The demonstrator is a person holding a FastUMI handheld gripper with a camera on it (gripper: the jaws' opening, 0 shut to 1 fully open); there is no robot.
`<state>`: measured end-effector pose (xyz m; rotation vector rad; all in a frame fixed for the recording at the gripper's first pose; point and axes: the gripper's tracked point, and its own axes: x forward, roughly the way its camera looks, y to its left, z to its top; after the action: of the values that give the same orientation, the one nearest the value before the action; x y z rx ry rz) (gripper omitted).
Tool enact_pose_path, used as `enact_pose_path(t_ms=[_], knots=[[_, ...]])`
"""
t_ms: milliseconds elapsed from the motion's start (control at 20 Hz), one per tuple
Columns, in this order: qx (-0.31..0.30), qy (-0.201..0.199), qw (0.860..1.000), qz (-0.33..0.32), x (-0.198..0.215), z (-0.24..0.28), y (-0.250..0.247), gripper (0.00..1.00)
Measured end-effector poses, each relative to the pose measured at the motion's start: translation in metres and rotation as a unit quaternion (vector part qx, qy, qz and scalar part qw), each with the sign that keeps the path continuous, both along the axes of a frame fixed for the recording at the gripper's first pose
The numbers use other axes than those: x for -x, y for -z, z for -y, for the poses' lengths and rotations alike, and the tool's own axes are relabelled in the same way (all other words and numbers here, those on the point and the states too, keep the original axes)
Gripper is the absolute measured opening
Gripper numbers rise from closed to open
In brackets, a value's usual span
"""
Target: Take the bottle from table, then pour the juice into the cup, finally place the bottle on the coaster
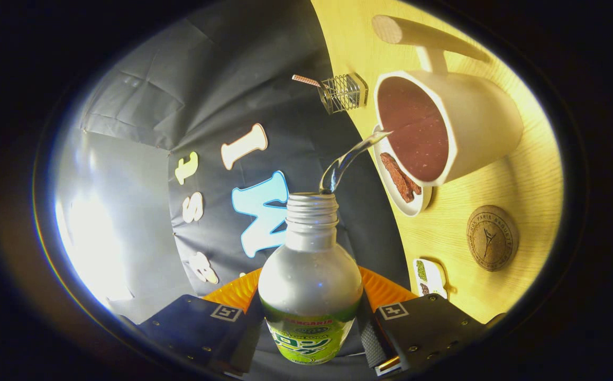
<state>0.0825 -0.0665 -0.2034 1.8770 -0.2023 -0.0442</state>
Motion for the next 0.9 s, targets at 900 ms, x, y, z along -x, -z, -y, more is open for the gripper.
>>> enact_pose_path(t_ms=[900], knots=[[-0.087,0.019,0.996,0.012,-0.0043,0.0067,-0.0066,0.78]])
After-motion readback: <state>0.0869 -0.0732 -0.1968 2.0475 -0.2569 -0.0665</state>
